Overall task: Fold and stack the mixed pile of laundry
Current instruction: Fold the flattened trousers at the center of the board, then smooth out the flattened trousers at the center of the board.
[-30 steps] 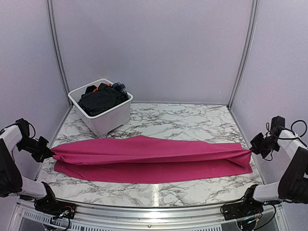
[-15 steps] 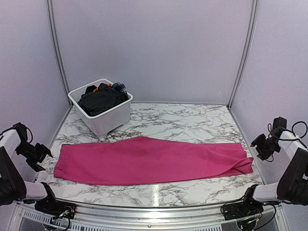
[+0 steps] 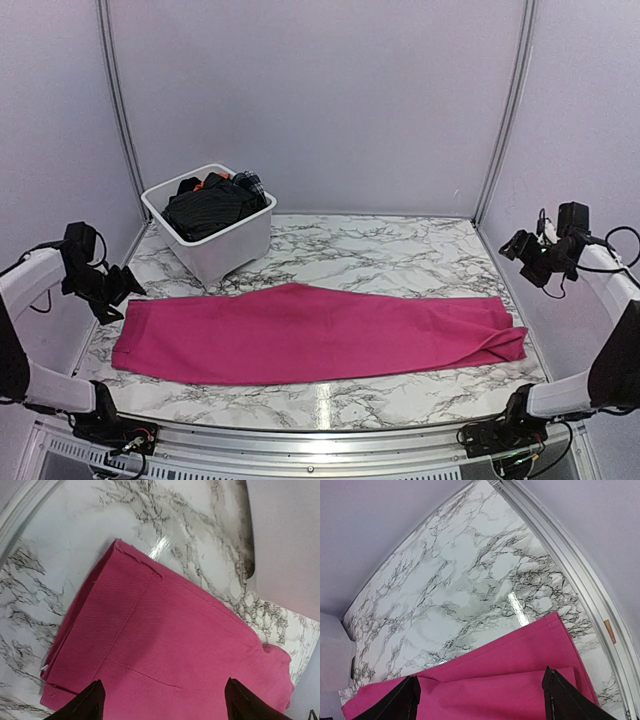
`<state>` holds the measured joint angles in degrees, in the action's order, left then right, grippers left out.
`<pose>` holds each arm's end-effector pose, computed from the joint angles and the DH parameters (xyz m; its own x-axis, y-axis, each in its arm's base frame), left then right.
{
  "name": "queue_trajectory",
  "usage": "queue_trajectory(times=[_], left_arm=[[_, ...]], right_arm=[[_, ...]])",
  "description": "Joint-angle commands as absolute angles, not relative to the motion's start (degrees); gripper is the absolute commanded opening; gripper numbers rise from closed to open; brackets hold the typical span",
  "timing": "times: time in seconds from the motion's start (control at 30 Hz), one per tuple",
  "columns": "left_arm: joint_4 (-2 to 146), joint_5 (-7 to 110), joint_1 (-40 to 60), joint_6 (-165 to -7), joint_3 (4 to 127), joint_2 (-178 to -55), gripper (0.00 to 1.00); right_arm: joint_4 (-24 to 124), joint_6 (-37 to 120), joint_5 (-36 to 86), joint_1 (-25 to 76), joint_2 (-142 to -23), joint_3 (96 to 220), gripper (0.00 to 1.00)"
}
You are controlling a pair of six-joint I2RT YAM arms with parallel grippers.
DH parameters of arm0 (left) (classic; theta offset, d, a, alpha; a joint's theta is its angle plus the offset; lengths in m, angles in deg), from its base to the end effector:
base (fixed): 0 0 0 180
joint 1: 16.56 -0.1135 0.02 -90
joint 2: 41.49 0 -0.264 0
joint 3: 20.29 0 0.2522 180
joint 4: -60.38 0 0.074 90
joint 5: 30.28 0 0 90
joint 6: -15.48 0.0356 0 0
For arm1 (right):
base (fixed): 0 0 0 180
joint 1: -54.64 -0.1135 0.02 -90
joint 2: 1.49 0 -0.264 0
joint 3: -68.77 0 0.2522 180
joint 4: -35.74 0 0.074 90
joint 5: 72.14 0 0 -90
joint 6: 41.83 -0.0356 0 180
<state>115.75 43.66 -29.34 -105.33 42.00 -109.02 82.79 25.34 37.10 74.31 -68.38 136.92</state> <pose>0.2200 0.0398 0.2401 -0.6887 -0.6609 -0.2980 -0.5041 0.7320 -0.4584 0.2333 -0.0709 0.2847 -0.5827 0.5973 -0.5510 0.3554 0.7971 0.4882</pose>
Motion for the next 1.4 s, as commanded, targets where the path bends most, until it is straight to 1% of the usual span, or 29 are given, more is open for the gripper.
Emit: queue_trajectory(times=[0.0, 0.13, 0.23, 0.4, 0.5, 0.63, 0.73, 0.87, 1.07, 1.23, 1.27, 1.3, 1.37], left_arm=[[110.91, 44.40, -27.99, -107.67, 37.45, -116.29, 0.82], [110.61, 48.01, -29.10, -107.92, 36.25, -123.38, 0.71], [109.63, 48.40, -33.31, -107.41, 34.76, -127.62, 0.61], [109.11, 49.77, -45.16, -105.91, 35.05, -129.25, 0.61], [109.13, 50.61, -49.14, -106.47, 38.33, -129.65, 0.62], [109.11, 49.80, -50.86, -106.41, 43.06, -131.69, 0.64], [108.94, 46.94, -48.69, -104.51, 45.83, -130.98, 0.68], [110.06, 48.18, -40.92, -100.78, 48.71, -126.96, 0.72], [110.77, 47.51, -31.36, -100.93, 47.91, -122.59, 0.78], [110.78, 48.68, -24.41, -101.37, 45.44, -121.54, 0.80], [110.60, 48.95, -23.55, -101.64, 44.76, -121.54, 0.80], [110.59, 49.43, -22.75, -101.68, 44.34, -121.75, 0.80], [110.49, 50.30, -21.93, -101.91, 43.66, -121.91, 0.80]], right_arm=[[85.10, 29.66, 40.02, 73.45, -72.17, 139.02, 0.80], [88.69, 31.44, 37.59, 73.44, -75.09, 141.13, 0.80], [89.80, 31.52, 35.79, 73.60, -76.15, 142.51, 0.80], [91.72, 32.61, 34.86, 75.03, -77.78, 142.90, 0.78], [92.64, 33.91, 34.95, 75.21, -79.23, 142.67, 0.74], [94.44, 37.16, 34.64, 75.21, -81.58, 142.18, 0.65], [95.76, 37.82, 31.00, 75.12, -82.07, 141.05, 0.65], [94.14, 37.24, 28.58, 75.12, -83.60, 137.42, 0.65], [90.78, 36.84, 24.05, 75.12, -88.14, 135.06, 0.65], [88.98, 36.48, 22.32, 74.68, -91.12, 136.22, 0.67], [88.73, 36.62, 22.55, 74.68, -91.97, 136.69, 0.65], [88.44, 36.80, 23.64, 74.68, -92.94, 137.19, 0.60], [88.26, 37.26, 25.98, 74.52, -93.58, 138.37, 0.45]])
